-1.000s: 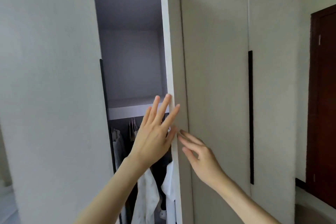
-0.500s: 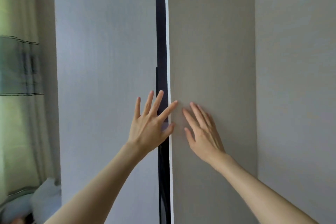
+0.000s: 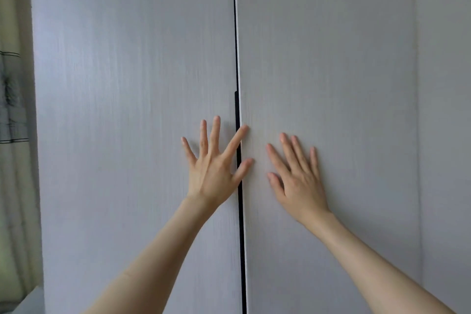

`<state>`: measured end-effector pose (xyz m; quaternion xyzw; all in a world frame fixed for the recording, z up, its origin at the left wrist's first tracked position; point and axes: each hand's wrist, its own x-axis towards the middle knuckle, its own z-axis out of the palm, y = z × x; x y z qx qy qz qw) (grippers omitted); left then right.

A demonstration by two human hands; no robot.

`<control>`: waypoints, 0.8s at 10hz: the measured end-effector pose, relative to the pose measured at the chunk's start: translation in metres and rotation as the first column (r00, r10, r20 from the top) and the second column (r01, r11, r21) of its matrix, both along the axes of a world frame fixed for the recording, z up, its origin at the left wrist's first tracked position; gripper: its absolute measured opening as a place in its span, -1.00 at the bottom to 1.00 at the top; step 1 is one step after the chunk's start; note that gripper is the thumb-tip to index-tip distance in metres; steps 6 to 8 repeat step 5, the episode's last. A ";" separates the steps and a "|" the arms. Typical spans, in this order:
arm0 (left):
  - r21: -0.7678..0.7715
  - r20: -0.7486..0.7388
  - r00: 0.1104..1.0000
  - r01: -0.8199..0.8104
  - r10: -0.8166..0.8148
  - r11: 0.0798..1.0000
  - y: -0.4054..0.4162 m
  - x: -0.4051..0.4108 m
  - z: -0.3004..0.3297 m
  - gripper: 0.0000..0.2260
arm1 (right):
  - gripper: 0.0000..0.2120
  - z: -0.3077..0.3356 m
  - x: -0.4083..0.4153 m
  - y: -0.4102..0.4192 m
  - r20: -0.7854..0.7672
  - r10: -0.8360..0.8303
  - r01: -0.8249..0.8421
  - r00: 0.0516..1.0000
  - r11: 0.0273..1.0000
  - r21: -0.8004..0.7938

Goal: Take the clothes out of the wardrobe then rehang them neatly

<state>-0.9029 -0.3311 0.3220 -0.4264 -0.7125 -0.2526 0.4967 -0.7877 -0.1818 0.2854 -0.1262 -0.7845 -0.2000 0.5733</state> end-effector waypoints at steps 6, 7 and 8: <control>0.119 -0.076 0.992 -0.094 0.104 0.988 0.029 -0.024 -0.019 -0.39 | -0.59 0.012 -0.001 0.013 -0.042 0.192 -0.192 0.980 0.981 0.013; 0.119 -0.076 0.992 -0.094 0.104 0.988 0.029 -0.024 -0.019 -0.39 | -0.59 0.012 -0.001 0.013 -0.042 0.192 -0.192 0.980 0.981 0.013; 0.119 -0.076 0.992 -0.094 0.104 0.988 0.029 -0.024 -0.019 -0.39 | -0.59 0.012 -0.001 0.013 -0.042 0.192 -0.192 0.980 0.981 0.013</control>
